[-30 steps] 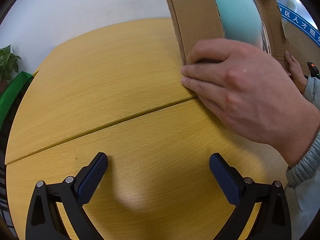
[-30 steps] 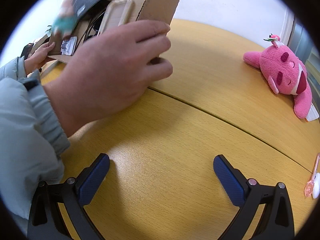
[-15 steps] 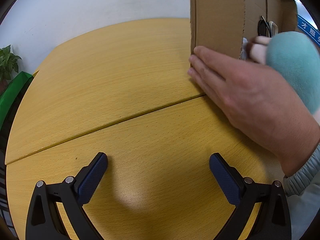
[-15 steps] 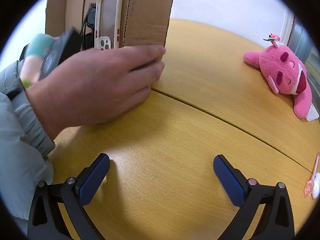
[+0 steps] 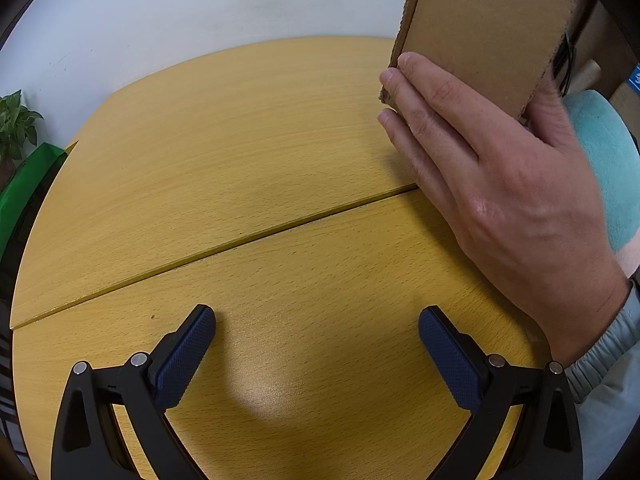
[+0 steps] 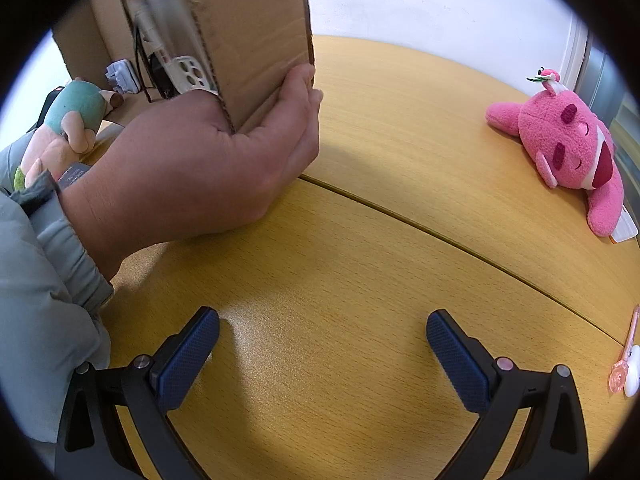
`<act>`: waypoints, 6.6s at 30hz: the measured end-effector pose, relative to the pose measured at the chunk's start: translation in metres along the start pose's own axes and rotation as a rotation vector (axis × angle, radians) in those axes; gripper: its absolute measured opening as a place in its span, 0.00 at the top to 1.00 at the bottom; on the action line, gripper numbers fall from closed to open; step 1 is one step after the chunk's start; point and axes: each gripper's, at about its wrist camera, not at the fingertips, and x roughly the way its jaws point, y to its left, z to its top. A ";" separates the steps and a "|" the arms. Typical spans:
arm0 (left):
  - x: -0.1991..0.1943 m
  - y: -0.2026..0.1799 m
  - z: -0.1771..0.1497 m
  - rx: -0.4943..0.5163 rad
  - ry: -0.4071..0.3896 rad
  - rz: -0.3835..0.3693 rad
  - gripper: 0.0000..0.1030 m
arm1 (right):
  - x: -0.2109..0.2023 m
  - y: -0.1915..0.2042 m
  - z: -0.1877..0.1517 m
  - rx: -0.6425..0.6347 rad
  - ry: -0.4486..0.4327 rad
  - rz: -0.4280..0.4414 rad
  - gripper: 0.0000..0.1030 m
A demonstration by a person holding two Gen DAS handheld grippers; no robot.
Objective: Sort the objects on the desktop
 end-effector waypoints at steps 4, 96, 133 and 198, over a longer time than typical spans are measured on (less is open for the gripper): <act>0.000 0.000 0.000 0.000 0.000 0.000 0.00 | 0.000 0.000 0.000 0.000 0.000 0.000 0.00; -0.017 0.008 0.010 0.000 -0.001 0.000 0.00 | 0.007 -0.003 -0.003 -0.001 -0.003 0.000 0.00; -0.018 0.009 0.013 0.000 -0.001 0.000 0.00 | 0.009 -0.003 -0.005 -0.001 -0.005 0.000 0.00; -0.018 0.009 0.014 -0.001 -0.001 0.000 0.00 | 0.010 -0.004 -0.005 -0.001 -0.005 0.001 0.00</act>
